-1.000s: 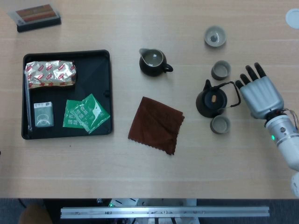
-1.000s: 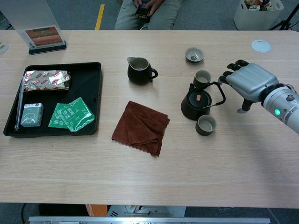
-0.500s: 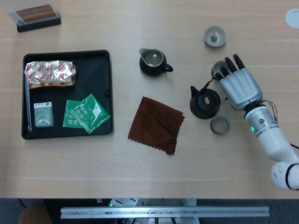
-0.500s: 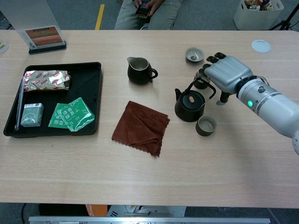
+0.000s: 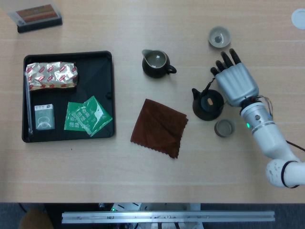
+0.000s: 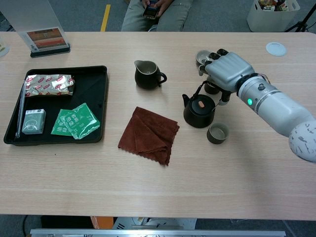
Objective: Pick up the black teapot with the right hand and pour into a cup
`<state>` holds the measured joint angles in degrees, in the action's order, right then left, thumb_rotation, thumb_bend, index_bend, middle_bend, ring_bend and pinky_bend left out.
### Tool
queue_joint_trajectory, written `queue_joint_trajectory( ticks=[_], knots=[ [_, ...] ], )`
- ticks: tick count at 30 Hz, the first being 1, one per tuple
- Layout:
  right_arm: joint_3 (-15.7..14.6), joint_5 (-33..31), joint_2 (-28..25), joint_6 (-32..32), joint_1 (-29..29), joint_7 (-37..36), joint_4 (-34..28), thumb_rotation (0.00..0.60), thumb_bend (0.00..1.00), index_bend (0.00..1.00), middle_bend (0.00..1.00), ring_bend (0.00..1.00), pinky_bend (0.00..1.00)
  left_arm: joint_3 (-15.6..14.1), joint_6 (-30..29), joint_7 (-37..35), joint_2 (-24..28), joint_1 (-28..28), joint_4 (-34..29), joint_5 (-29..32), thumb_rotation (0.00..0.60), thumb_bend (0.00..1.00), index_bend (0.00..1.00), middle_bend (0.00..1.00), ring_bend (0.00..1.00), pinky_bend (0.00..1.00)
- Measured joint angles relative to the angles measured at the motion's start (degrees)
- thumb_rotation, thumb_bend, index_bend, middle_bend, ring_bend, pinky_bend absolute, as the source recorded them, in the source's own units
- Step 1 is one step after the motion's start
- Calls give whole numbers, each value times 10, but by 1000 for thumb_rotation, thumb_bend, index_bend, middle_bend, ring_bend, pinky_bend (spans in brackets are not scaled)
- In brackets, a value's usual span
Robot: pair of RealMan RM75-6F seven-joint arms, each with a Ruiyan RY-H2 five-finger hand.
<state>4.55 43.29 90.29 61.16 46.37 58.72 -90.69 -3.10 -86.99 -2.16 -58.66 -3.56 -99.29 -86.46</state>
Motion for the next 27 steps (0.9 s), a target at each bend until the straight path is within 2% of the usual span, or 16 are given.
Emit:
queue_joint_trajectory(
  ticks=[5,11,27],
  knots=[
    [-10,0,-13,1,-2,-7,-3,600,0,227,215,44,0,0,4,1,-3,2,1,0,600,218,0,0,0,0],
    [-7,-2,-6,-2,6,-10,23,600,0,227,215,44,0,1,4,2,-2,1,-1,1,600,217,0,0,0,0],
    [20,10,54,-3,41,-15,107,600,0,227,215,44,0,0,-2,-6,2,-7,3,8,600,217,0,0,0,0]
  ],
)
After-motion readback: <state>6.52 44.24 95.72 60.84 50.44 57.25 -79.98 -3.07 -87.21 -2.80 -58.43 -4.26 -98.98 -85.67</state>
